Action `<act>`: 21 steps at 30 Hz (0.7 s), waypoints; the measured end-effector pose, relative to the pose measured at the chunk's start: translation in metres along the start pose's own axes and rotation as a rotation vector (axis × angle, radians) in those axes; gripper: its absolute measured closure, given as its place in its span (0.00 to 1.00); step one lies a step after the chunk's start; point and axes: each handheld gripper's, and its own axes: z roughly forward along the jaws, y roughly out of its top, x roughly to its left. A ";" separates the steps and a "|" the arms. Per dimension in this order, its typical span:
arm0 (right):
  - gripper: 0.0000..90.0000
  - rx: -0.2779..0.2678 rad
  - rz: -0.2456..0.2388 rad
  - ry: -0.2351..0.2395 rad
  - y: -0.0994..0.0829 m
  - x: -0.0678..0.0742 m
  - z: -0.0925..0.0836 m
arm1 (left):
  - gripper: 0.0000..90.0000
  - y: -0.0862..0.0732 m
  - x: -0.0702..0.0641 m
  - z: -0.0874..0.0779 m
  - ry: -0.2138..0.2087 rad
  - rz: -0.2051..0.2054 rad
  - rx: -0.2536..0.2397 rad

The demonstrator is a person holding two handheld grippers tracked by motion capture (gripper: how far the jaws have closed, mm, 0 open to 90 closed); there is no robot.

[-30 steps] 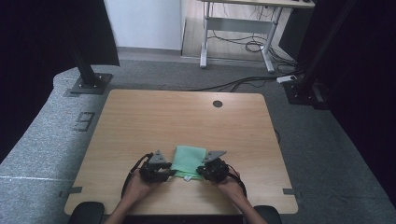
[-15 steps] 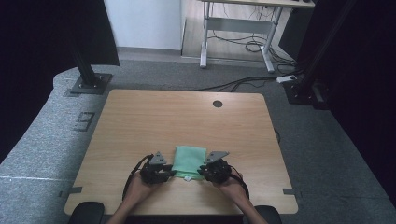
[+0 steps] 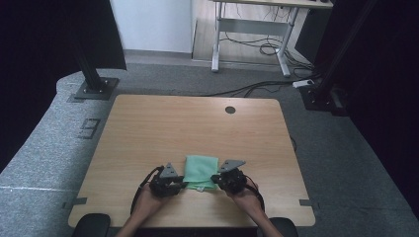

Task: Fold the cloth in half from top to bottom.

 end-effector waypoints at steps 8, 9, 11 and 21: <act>0.94 0.068 0.000 0.035 -0.010 0.009 0.003 | 0.74 0.000 -0.001 0.000 -0.008 -0.012 -0.001; 0.94 0.076 0.009 0.036 -0.013 0.008 0.006 | 0.72 0.000 -0.001 0.000 -0.009 -0.013 -0.001; 0.93 0.088 0.027 0.048 -0.017 0.006 0.010 | 0.69 0.000 -0.002 0.001 -0.006 -0.014 -0.001; 0.93 0.072 0.038 0.083 -0.011 0.014 0.000 | 0.68 0.000 -0.003 0.001 0.005 -0.019 -0.005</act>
